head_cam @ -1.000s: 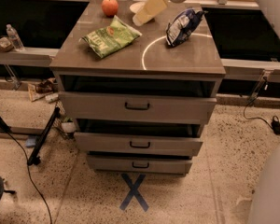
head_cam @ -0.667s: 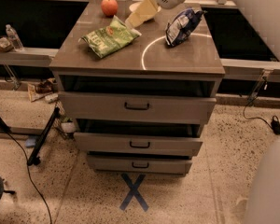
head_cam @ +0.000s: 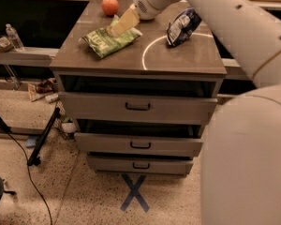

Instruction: Move green jalapeno chip bag near blue chip bag

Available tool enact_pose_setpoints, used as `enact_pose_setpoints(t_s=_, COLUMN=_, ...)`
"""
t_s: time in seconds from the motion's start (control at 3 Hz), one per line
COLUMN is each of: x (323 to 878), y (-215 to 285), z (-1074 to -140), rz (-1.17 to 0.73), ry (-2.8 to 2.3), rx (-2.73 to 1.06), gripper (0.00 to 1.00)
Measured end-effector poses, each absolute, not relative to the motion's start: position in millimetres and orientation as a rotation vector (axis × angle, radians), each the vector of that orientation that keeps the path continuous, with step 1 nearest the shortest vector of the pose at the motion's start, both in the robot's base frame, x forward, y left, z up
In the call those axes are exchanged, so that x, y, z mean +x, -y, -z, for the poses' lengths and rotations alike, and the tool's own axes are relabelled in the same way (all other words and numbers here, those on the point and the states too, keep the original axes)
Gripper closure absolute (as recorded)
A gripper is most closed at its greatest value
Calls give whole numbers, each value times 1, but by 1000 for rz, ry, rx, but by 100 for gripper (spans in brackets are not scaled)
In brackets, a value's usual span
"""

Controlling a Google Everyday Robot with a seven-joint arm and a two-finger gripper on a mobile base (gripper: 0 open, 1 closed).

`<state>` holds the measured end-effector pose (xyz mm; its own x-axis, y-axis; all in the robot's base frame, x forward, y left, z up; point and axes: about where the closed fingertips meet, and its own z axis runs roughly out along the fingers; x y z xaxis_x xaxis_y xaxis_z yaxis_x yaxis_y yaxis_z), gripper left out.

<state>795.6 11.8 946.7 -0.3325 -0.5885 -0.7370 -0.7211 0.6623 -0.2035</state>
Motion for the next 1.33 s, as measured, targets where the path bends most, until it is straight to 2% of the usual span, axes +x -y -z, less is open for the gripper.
enact_pose_setpoints(t_s=0.33, x=829, y=-64, z=-918, rz=-246, ry=-2022, rx=-1113, gripper=0)
enact_pose_setpoints(t_s=0.67, x=852, y=-94, z=-888, rz=-285, ry=-2030, rx=-1155, gripper=0)
enact_pose_setpoints(t_s=1.0, x=861, y=-101, z=-865, rz=-313, ry=-2057, rx=-1166, gripper=0)
enact_pose_setpoints(t_s=1.33, x=864, y=-94, z=-854, rz=-336, ry=-2059, rx=-1193, gripper=16)
